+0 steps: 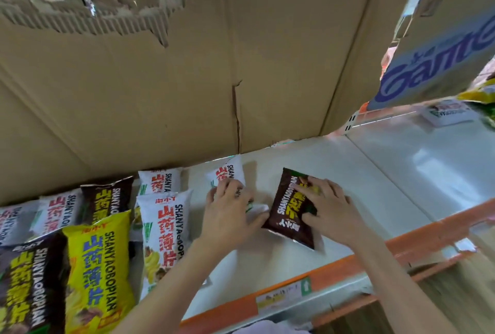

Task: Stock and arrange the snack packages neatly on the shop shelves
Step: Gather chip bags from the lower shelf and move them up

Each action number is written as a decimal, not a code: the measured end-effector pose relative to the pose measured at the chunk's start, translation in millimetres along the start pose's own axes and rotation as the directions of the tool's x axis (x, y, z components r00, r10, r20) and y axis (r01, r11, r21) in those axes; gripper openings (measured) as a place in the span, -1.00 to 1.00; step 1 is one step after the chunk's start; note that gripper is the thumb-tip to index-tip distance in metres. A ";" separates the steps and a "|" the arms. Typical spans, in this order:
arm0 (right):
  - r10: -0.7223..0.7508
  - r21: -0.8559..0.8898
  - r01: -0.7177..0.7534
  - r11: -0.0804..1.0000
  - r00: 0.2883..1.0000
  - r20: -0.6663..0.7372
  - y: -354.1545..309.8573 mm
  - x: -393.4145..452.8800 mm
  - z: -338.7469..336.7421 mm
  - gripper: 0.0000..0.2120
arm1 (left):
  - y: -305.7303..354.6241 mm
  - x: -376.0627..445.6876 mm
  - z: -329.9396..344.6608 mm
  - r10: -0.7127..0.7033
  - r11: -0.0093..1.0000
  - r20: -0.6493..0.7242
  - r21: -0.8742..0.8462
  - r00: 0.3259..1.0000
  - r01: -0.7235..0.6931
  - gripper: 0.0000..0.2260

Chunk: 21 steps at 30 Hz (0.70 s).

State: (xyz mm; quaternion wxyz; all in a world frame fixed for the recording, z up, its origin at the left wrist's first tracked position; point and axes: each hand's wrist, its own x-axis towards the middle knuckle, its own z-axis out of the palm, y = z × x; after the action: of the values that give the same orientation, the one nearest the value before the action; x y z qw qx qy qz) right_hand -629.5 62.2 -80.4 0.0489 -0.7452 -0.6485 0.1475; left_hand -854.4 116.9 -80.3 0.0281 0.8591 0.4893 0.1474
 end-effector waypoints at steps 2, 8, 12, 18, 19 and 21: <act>-0.006 -0.025 0.005 1.000 1.000 -0.018 0.2 9.6 -1.2 -0.34 | -14.8 -0.7 -5.7 -0.025 1.000 0.001 -0.015 1.000 0.025 -0.62; -0.030 -0.168 0.002 0.986 0.986 -0.165 -20.4 32.5 -1.5 -0.33 | -42.7 -24.0 -7.4 -0.092 0.996 0.081 0.001 0.992 0.092 -0.53; -0.003 -0.185 -0.037 0.982 0.977 -0.213 -59.9 38.8 3.6 -0.41 | -36.4 -28.9 -1.8 -0.072 0.997 0.109 0.030 0.991 0.069 -0.52; -0.078 -0.004 0.078 0.997 0.985 -0.154 -116.4 26.7 32.9 -0.56 | -17.3 -38.4 9.1 -0.038 0.999 0.028 0.005 0.999 0.038 -0.42; -0.085 0.053 0.094 0.994 0.986 -0.144 -118.5 23.3 36.6 -0.56 | -17.5 -40.3 8.9 -0.032 0.999 0.002 -0.025 0.999 0.032 -0.39; -0.111 0.178 0.136 0.975 0.984 -0.142 -116.4 16.4 41.5 -0.50 | -19.8 -42.9 10.0 -0.023 0.998 -0.021 -0.060 1.000 0.022 -0.42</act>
State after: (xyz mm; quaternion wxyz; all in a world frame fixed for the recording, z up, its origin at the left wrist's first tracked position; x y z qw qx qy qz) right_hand -750.1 91.3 -91.7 0.1703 -0.7035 -0.6723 0.1551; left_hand -888.6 91.7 -103.4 0.0501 0.8507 0.4945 0.1708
